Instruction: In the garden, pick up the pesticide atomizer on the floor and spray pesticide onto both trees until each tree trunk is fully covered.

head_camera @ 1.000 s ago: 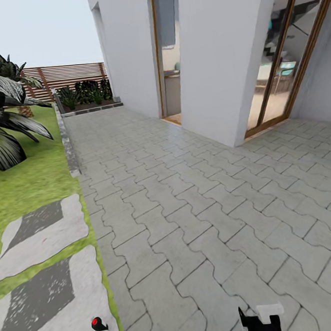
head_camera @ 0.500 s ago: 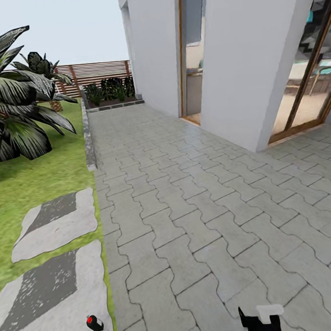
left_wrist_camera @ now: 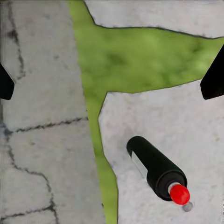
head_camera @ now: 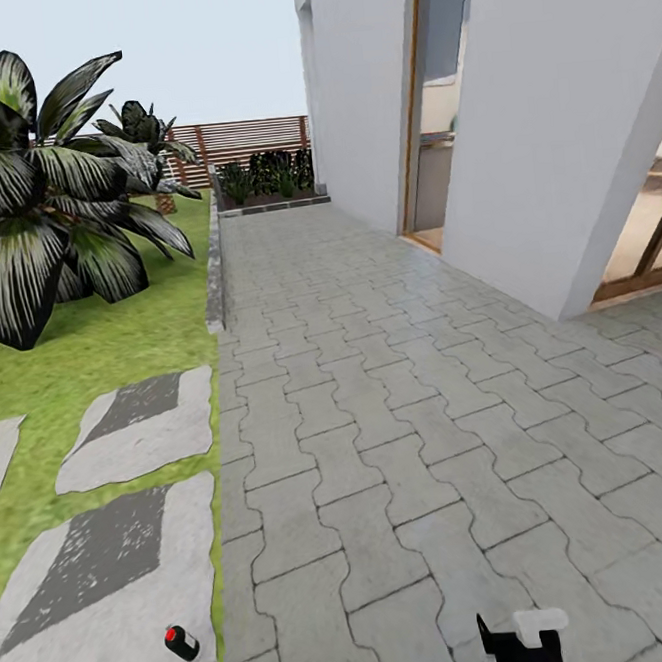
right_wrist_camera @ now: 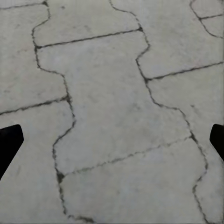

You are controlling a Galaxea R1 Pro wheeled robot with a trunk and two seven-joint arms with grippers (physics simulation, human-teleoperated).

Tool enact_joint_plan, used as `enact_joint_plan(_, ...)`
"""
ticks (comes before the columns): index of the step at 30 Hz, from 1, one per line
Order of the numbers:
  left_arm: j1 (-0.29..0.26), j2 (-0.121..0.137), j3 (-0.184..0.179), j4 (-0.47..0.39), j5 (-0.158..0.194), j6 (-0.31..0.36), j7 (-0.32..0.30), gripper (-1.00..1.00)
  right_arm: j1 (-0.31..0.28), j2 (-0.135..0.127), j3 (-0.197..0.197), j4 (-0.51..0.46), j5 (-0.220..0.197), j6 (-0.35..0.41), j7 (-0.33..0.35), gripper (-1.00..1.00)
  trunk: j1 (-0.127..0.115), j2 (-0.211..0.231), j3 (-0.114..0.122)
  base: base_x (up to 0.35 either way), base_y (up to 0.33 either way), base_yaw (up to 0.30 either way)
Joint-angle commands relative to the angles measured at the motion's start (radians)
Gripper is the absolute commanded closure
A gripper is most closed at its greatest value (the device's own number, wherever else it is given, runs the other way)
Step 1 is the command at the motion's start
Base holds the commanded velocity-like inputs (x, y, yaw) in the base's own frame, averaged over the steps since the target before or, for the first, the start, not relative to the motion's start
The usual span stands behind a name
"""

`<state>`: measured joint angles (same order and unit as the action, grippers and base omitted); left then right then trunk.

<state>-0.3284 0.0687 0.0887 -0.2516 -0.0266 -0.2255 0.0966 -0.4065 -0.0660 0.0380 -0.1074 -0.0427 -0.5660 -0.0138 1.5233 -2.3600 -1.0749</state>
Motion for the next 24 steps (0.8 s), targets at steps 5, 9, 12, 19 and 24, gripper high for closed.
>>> enact_joint_plan(5,0.0,0.0,0.0,-0.001,0.002,0.0,0.0,-1.0,0.0,0.0,0.0,0.0,0.0,0.0,0.0,-1.0,0.0,0.0,0.0,0.201,-0.186,0.278)
enact_joint_plan(9,0.0,0.0,0.0,-0.001,0.002,0.0,0.0,-1.0,0.0,0.0,0.0,0.0,0.0,0.0,0.0,-1.0,0.0,0.0,0.0,0.095,-0.037,0.278)
enact_joint_plan(12,0.0,0.0,0.0,-0.001,0.002,0.0,0.0,-1.0,0.0,0.0,0.0,0.0,0.0,0.0,0.0,-1.0,0.0,0.0,0.0,0.025,-0.009,0.278)
enact_joint_plan(19,0.0,0.0,0.0,0.0,0.002,0.0,0.0,-1.0,0.0,0.0,0.0,0.0,0.0,0.0,0.0,-1.0,0.0,0.0,0.0,0.004,-0.001,0.278)
enact_joint_plan(24,0.0,0.0,0.0,0.0,0.003,0.0,0.0,-1.0,0.0,0.0,0.0,0.0,0.0,0.0,0.0,-1.0,0.0,0.0,0.0,0.041,-0.016,0.278)
